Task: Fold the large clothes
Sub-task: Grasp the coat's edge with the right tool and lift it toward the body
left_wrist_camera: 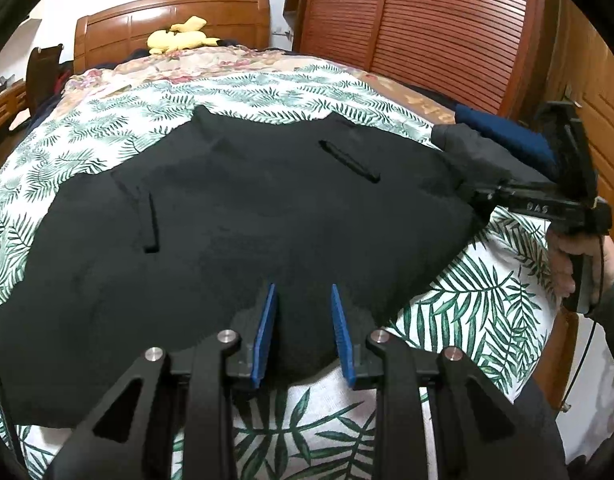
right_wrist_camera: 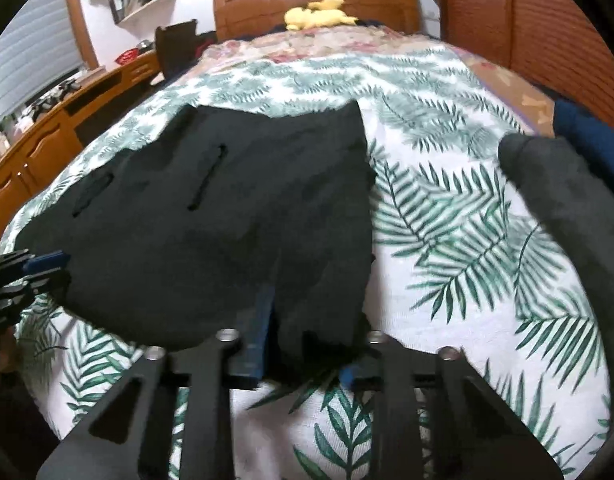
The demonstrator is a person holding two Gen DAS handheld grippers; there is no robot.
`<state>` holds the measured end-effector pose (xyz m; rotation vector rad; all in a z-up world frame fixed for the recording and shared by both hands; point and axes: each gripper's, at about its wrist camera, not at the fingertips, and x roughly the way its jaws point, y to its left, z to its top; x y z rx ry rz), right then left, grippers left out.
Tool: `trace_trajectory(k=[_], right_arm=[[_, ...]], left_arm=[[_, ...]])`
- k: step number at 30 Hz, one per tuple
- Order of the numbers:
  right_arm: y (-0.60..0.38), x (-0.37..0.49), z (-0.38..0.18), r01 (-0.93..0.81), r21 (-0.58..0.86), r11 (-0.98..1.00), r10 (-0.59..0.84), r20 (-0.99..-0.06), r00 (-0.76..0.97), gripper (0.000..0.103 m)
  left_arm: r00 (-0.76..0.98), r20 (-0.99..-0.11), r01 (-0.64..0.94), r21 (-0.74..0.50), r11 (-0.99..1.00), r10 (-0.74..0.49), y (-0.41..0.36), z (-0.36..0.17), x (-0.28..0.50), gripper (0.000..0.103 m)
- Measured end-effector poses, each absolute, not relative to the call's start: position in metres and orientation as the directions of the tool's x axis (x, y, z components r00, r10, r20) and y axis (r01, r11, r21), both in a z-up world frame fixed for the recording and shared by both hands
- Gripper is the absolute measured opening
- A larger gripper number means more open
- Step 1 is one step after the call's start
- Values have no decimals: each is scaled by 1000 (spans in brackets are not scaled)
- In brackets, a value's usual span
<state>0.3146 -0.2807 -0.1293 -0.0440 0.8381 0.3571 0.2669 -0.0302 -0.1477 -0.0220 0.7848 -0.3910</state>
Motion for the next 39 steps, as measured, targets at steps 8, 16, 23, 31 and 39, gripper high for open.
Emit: trace_trajectory(k=[8,16,23,31,39], right_arm=[[-245,308,-65,-373,70,925,331,-630,702,14],[-167,308,-20,-471,13,882,395,-565,724,11],[-75,304,1,-584,-30,811,484,-528,698,9],[14,292,-16,-700,11,714,590,-548,593,5],[54,285,-66,-739,39,673,578,-651,492,10]], left_arm=[[692,-634,309,-170,936,-344,3,-123,245,26],[744,-594,253,-171,952,-305,50,-104,214,27],[781,-566,188,-190,964,-264,98,-96,186,26],[808,-543,128,-215,968,-228,140,-94,164,27],[806,-555,75,-254,964,-208,168,-100,167,26]])
